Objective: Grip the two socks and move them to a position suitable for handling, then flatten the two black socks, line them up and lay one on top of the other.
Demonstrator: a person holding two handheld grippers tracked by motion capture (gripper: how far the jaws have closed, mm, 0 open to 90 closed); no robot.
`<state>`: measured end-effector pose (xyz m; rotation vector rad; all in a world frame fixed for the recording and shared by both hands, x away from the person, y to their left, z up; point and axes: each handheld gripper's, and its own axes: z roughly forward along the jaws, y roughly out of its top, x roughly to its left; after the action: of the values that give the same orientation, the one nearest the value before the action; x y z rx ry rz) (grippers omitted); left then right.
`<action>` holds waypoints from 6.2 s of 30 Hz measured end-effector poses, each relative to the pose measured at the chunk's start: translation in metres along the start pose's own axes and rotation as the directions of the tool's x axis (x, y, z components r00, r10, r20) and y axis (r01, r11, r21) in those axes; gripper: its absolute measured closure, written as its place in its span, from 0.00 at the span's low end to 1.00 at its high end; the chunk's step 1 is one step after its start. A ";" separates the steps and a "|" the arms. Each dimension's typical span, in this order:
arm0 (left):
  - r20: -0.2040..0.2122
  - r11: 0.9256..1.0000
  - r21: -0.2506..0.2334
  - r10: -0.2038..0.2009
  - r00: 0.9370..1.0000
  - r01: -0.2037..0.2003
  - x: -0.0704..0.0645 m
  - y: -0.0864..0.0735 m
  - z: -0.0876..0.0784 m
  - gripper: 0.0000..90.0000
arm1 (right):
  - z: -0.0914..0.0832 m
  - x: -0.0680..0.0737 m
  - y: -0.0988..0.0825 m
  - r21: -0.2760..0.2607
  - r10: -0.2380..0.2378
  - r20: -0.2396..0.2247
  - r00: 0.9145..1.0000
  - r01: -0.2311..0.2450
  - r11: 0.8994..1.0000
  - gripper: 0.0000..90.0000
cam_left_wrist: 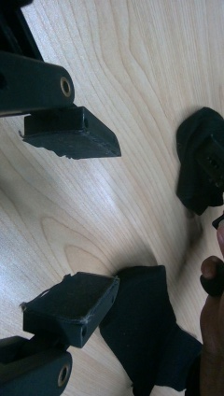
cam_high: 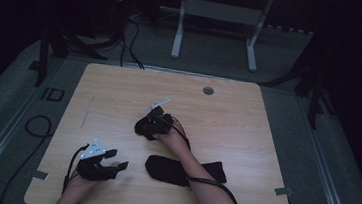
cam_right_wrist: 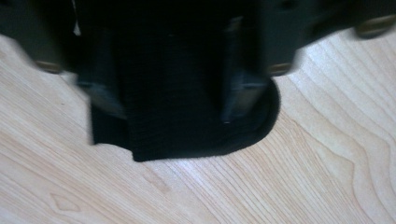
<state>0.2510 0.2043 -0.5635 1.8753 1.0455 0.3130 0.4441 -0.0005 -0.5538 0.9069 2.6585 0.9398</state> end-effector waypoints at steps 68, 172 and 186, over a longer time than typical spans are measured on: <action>0.097 0.982 0.165 0.082 0.992 -0.097 -0.031 0.104 0.145 0.38 | -0.110 -0.066 -0.106 -0.048 0.098 0.062 0.993 -0.095 0.994 0.59; 0.134 0.985 0.164 0.037 0.990 -0.059 -0.023 0.077 0.061 0.40 | -0.200 -0.073 -0.190 -0.132 0.197 0.076 0.978 -0.186 0.974 0.38; 0.129 0.962 0.260 0.055 0.990 -0.088 -0.043 0.058 0.076 0.57 | -0.187 -0.052 -0.218 -0.051 0.177 0.105 0.979 -0.172 0.984 0.50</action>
<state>0.3011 0.1135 -0.5471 2.1472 0.9762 0.1018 0.3131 -0.2610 -0.5439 1.1621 2.4908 0.9493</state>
